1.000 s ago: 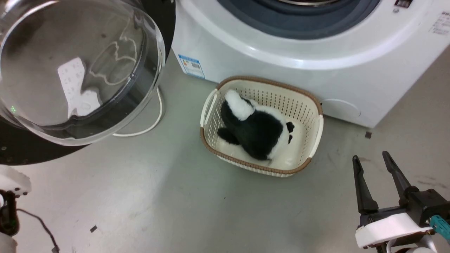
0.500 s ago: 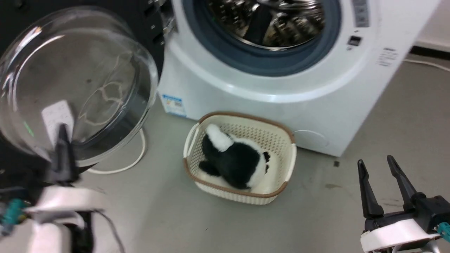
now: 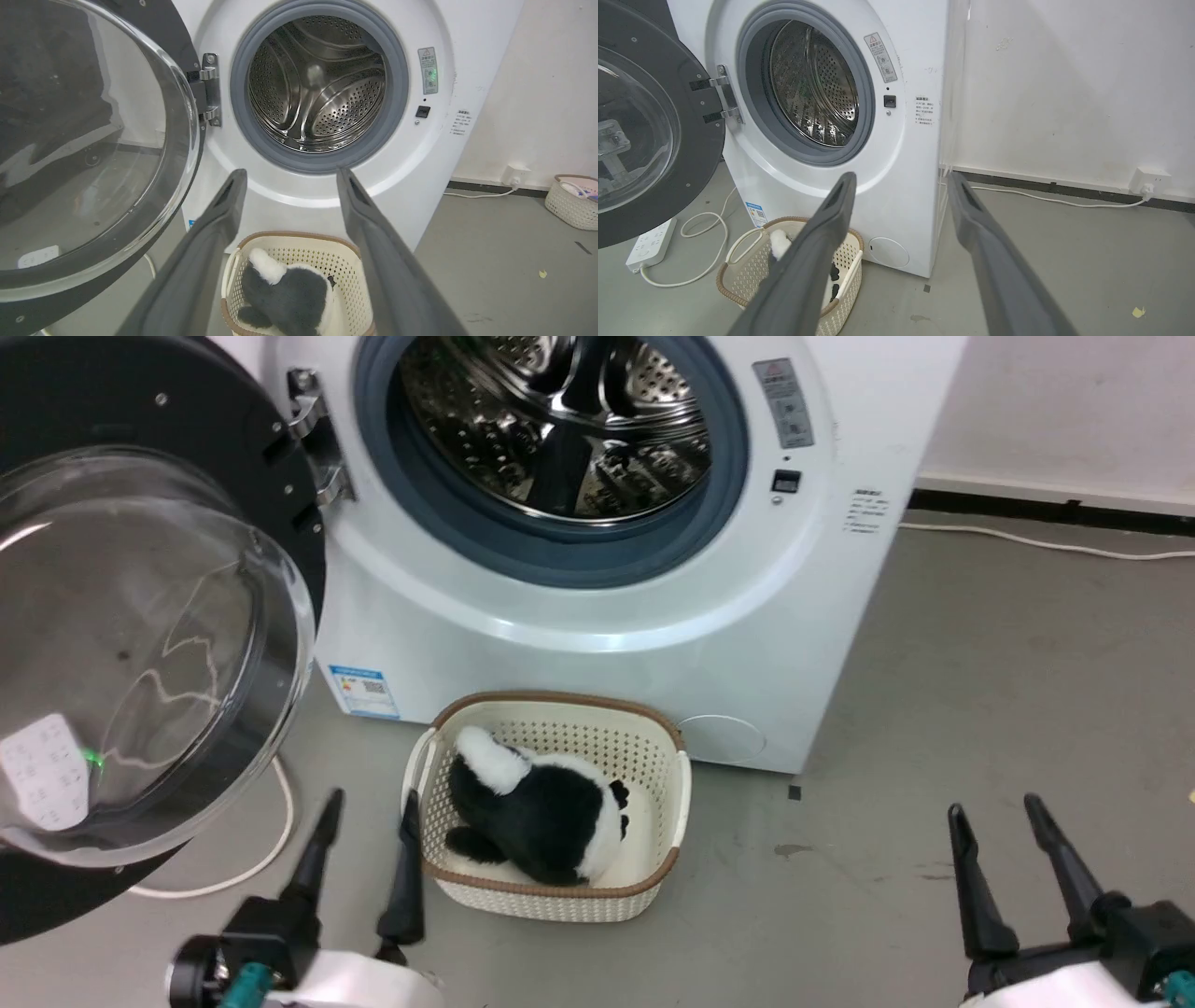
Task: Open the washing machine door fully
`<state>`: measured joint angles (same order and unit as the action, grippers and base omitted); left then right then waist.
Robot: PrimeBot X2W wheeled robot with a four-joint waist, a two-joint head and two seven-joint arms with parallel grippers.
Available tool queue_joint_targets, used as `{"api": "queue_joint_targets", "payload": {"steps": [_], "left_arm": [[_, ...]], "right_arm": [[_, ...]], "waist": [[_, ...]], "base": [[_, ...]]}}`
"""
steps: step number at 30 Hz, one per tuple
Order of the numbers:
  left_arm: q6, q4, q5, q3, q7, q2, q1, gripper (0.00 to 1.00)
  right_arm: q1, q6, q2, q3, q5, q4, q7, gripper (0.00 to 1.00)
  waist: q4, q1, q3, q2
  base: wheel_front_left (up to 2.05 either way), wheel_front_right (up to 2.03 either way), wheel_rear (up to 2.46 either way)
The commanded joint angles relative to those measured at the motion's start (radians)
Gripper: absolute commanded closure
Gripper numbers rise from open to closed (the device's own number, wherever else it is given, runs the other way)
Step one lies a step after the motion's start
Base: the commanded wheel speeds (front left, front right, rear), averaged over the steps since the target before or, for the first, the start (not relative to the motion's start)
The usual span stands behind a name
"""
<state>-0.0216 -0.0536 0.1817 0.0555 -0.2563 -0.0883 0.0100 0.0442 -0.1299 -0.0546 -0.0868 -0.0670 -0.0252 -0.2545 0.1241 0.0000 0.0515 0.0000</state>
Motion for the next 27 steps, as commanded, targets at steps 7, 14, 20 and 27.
{"api": "queue_joint_targets", "payload": {"steps": [7, 14, 20, 27], "left_arm": [[0.01, -0.015, -0.041, 0.035, -0.005, 0.015, -0.049, 0.0], [0.013, -0.022, -0.053, 0.03, -0.005, 0.017, -0.046, 0.0], [0.013, -0.038, -0.064, 0.029, -0.005, 0.02, -0.035, 0.0], [0.011, -0.042, -0.063, 0.027, 0.001, 0.017, -0.034, 1.0]], "right_arm": [[0.035, -0.001, 0.004, 0.007, -0.025, -0.018, -0.007, 0.0], [0.035, -0.001, 0.004, 0.005, -0.032, -0.017, -0.007, 0.0], [0.032, -0.001, 0.004, 0.003, -0.036, -0.016, -0.007, 0.0], [0.018, 0.0, 0.0, 0.003, -0.031, -0.017, -0.002, 1.0]], "waist": [[-0.035, 0.0, -0.014, 0.0], [-0.037, 0.0, -0.009, 0.0], [-0.036, 0.0, -0.006, 0.0], [-0.037, 0.0001, -0.003, 0.0]], "base": [[0.0, 0.0, 0.0], [0.0, 0.0, 0.0], [0.0, 0.0, 0.0], [0.0, 0.0, 0.0]]}}
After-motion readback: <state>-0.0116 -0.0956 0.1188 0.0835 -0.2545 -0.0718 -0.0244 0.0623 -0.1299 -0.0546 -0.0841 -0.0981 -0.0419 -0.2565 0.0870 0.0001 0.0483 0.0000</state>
